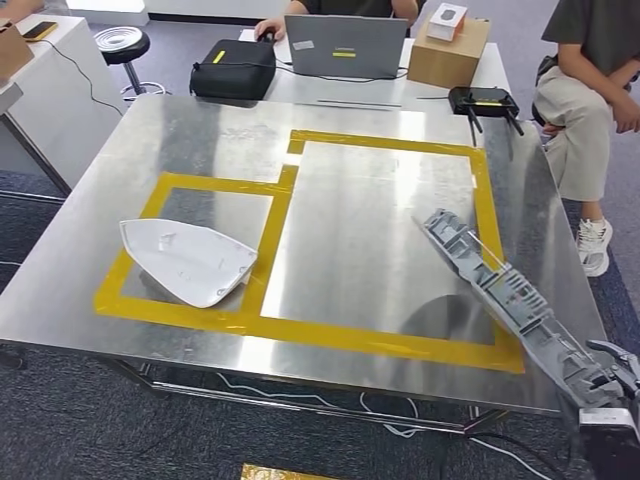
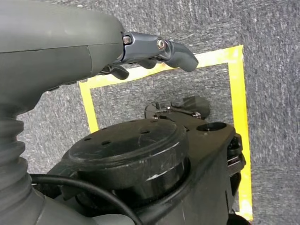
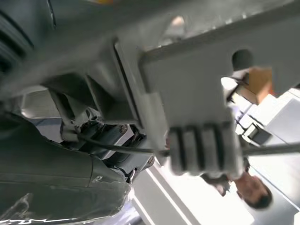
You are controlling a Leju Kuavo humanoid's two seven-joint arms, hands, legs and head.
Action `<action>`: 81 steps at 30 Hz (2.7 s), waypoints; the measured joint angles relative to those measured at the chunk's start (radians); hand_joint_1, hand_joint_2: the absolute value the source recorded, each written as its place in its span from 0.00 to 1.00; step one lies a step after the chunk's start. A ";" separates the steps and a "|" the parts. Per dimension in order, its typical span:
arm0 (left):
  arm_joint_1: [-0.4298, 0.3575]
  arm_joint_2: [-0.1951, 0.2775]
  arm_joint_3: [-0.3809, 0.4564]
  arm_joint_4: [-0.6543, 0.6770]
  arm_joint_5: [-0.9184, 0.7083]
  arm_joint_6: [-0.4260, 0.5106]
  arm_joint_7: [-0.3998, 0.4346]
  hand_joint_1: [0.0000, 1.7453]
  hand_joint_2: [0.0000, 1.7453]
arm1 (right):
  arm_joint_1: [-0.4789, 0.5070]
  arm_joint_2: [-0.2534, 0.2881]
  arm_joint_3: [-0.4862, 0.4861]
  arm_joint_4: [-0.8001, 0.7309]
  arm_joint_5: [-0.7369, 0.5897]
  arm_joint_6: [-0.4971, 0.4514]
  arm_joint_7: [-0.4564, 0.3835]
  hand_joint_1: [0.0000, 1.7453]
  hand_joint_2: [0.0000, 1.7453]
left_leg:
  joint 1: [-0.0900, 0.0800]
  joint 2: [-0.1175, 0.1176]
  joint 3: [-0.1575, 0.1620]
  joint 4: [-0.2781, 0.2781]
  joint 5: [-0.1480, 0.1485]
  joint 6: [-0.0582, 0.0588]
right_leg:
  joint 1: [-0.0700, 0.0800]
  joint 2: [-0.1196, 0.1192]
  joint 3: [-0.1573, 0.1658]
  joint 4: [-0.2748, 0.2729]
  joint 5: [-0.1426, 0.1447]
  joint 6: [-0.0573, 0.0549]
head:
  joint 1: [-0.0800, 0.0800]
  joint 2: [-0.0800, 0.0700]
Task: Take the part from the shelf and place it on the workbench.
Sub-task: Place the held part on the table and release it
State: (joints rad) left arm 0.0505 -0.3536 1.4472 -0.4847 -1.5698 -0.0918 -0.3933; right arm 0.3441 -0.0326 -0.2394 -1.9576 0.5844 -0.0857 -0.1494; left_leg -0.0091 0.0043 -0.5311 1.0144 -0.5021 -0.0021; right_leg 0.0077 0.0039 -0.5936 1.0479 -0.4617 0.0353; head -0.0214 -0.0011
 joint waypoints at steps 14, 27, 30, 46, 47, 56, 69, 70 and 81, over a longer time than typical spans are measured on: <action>-0.009 0.002 -0.004 -0.025 0.000 -0.024 0.000 0.00 1.00 | -0.172 -0.097 0.068 0.228 0.310 0.143 0.106 1.00 1.00 | 0.002 0.004 0.019 -0.001 -0.004 0.001 | 0.002 0.006 0.016 -0.009 0.001 0.003 | 0.000 0.000; -0.016 0.011 -0.029 -0.025 0.000 -0.009 0.000 0.00 1.00 | -0.418 -0.225 0.365 0.513 0.554 0.159 0.176 1.00 1.00 | 0.002 0.009 0.018 -0.001 -0.001 0.005 | 0.002 0.009 0.023 -0.014 0.009 0.005 | 0.000 0.000; -0.015 0.013 -0.033 -0.025 0.000 -0.007 0.000 0.00 1.00 | -0.452 -0.239 0.400 0.554 0.607 0.166 0.185 1.00 1.00 | 0.002 0.009 0.018 -0.001 -0.001 0.005 | 0.002 0.009 0.023 -0.014 0.009 0.005 | 0.000 0.000; -0.019 0.037 -0.089 0.012 0.000 0.012 0.005 0.00 1.00 | -0.690 -0.250 0.675 0.752 0.744 0.187 0.059 1.00 1.00 | 0.003 0.016 0.016 -0.002 0.002 0.004 | 0.002 0.016 0.019 -0.014 0.013 0.005 | 0.000 0.000; -0.019 0.039 -0.093 0.015 0.000 0.013 0.005 0.00 1.00 | -0.695 -0.244 0.692 0.754 0.743 0.188 0.055 1.00 1.00 | 0.003 0.015 0.016 -0.003 0.002 0.003 | 0.002 0.016 0.019 -0.014 0.013 0.005 | 0.000 0.000; -0.028 0.069 -0.130 0.074 0.000 0.044 0.006 0.00 1.00 | -0.805 -0.171 0.928 0.800 0.673 0.175 -0.045 1.00 1.00 | 0.004 0.022 0.016 -0.006 0.003 0.000 | 0.003 0.022 0.015 -0.013 0.014 0.002 | 0.000 0.000; -0.028 0.093 -0.137 0.120 0.000 0.044 -0.001 0.00 1.00 | -0.834 -0.169 1.063 0.831 0.578 0.155 0.032 1.00 1.00 | 0.003 0.019 0.016 -0.007 0.005 -0.001 | 0.002 0.017 0.013 -0.014 0.014 0.001 | 0.000 0.000; -0.027 0.093 -0.137 0.120 0.000 0.043 -0.002 0.00 1.00 | -0.834 -0.177 1.061 0.833 0.578 0.155 0.040 1.00 1.00 | 0.002 0.018 0.016 -0.007 0.005 -0.001 | 0.002 0.015 0.014 -0.014 0.013 0.001 | 0.000 0.000; -0.026 0.093 -0.134 0.121 0.000 0.029 -0.005 0.00 1.00 | -0.826 -0.219 1.012 0.828 0.611 0.208 0.113 1.00 1.00 | 0.002 0.010 0.019 -0.007 0.005 0.000 | 0.002 0.007 0.015 -0.015 0.011 0.001 | 0.000 0.000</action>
State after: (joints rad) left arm 0.0245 -0.2605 1.3137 -0.3632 -1.5701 -0.0627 -0.3983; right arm -0.4820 -0.2516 0.7728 -1.1294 1.1955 0.1224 -0.0359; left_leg -0.0072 0.0140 -0.5123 1.0073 -0.4972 -0.0021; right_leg 0.0097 0.0110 -0.5783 1.0334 -0.4509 0.0365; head -0.0214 -0.0011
